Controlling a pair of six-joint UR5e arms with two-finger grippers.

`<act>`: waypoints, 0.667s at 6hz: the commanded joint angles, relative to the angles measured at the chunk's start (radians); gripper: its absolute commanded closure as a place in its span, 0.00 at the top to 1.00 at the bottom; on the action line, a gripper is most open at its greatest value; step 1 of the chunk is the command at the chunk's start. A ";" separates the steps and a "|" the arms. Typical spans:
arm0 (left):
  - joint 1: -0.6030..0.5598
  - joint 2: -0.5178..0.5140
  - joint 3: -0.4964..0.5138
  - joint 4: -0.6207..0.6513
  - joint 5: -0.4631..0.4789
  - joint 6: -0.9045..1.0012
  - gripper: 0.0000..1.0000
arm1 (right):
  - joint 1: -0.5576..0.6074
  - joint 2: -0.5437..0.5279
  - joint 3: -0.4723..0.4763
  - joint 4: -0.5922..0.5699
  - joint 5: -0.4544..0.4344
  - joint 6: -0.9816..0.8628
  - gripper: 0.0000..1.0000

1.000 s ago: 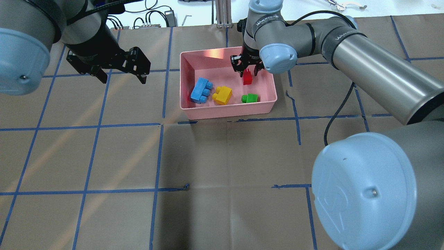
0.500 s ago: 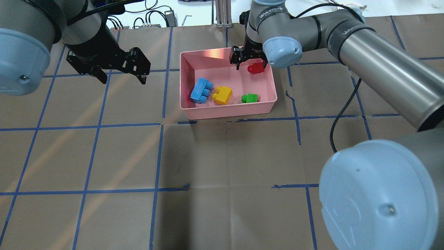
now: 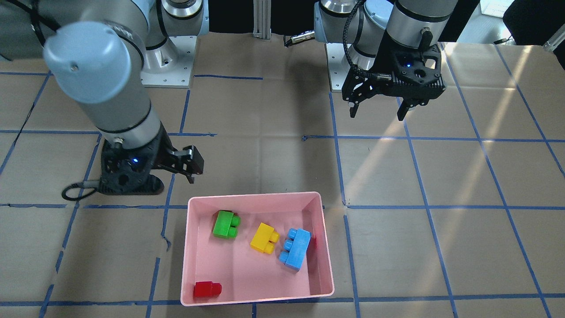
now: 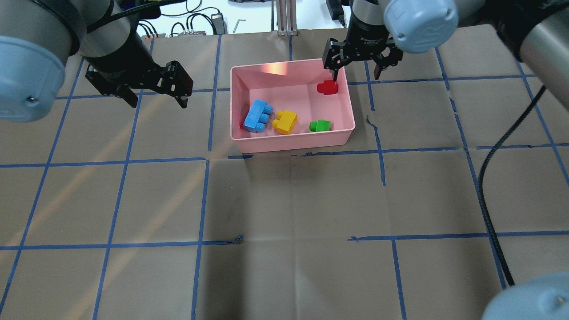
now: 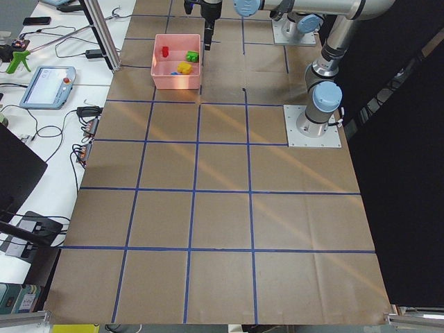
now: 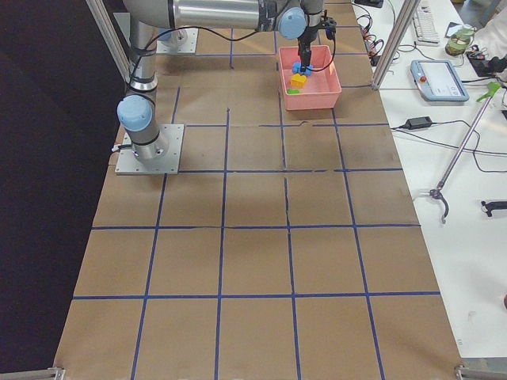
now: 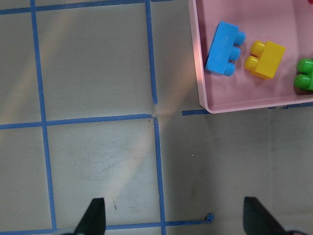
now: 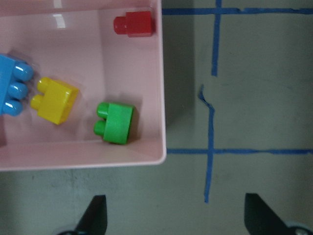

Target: Put all blocks into box

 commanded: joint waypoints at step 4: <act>0.000 0.002 0.000 -0.006 0.002 0.000 0.99 | -0.055 -0.235 0.156 0.105 -0.012 -0.100 1.00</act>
